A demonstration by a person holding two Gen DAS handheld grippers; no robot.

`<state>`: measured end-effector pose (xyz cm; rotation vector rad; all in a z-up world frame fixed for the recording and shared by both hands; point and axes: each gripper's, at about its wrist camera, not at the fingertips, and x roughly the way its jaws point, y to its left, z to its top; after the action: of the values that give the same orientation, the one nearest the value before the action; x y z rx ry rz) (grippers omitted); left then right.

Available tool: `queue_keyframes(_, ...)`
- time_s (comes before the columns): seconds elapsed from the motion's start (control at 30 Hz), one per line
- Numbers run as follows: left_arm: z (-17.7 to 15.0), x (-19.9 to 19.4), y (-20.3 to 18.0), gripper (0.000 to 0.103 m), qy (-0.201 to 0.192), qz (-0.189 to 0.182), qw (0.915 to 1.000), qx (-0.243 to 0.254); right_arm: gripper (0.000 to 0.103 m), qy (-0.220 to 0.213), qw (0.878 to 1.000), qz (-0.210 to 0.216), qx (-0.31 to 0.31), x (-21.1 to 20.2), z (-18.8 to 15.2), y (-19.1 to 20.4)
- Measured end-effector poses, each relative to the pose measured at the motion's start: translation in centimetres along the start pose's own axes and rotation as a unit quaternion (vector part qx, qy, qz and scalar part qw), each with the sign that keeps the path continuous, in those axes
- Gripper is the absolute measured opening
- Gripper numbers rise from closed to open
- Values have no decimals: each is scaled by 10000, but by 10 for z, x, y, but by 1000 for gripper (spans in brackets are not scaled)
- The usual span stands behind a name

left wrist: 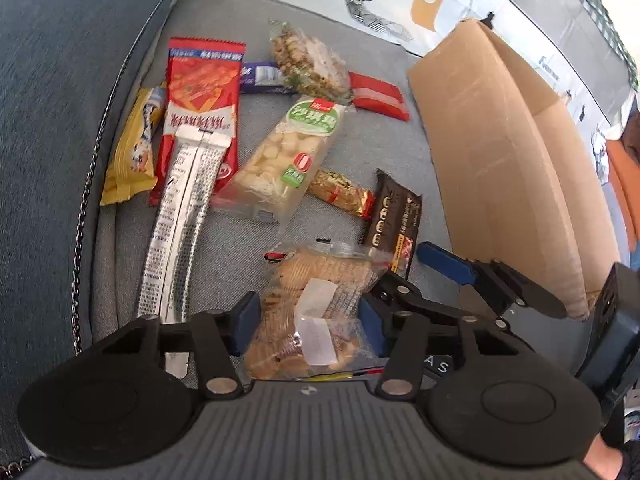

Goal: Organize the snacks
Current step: 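Grasp the dark brown chocolate bar with the right tool while the left tool grasps the clear bread-roll bag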

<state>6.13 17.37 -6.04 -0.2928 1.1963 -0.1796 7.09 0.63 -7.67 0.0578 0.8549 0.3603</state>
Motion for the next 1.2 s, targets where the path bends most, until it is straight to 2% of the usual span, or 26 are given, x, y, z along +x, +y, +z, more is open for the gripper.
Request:
queue_keyframes(0.03,-1,-2,-1,51,-79,40,10000,31,59,1,10000,56,-22,0,0,0)
queue_keyframes(0.1,-3,-8,-2,48,-236,82,9997,55,52,-1,9998,202,-35,-2,1,1)
queue_keyframes(0.17,-6,-14,0,47,-354,114,9993,22,48,-40,9996,233,-130,-3,0,2)
queue_keyframes(0.33,-11,-25,5,47,-674,245,9972,-209,21,-172,9990,376,-177,-14,-2,1)
queue_keyframes(0.43,-13,-32,8,47,-851,334,9952,-346,10,-209,9982,496,-282,-22,-4,1)
queue_keyframes(0.57,-12,-34,7,48,-837,476,9945,-416,8,-131,9968,637,-458,-28,-8,5)
queue_keyframes(0.67,-10,-31,6,48,-713,551,9953,-360,14,-167,9966,623,-518,-32,-9,7)
queue_keyframes(0.73,-9,-27,6,48,-681,624,9950,-368,44,-250,9969,576,-473,-33,-8,7)
queue_keyframes(0.8,-8,-25,7,48,-667,681,9946,-421,59,-315,9975,539,-324,-31,-7,5)
queue_keyframes(1.0,-7,-23,11,48,-665,759,9935,-535,64,-111,9986,520,51,-11,-4,-3)
queue_keyframes(1.2,-6,-21,12,48,-636,734,9938,-541,72,6,9990,447,60,6,1,0)
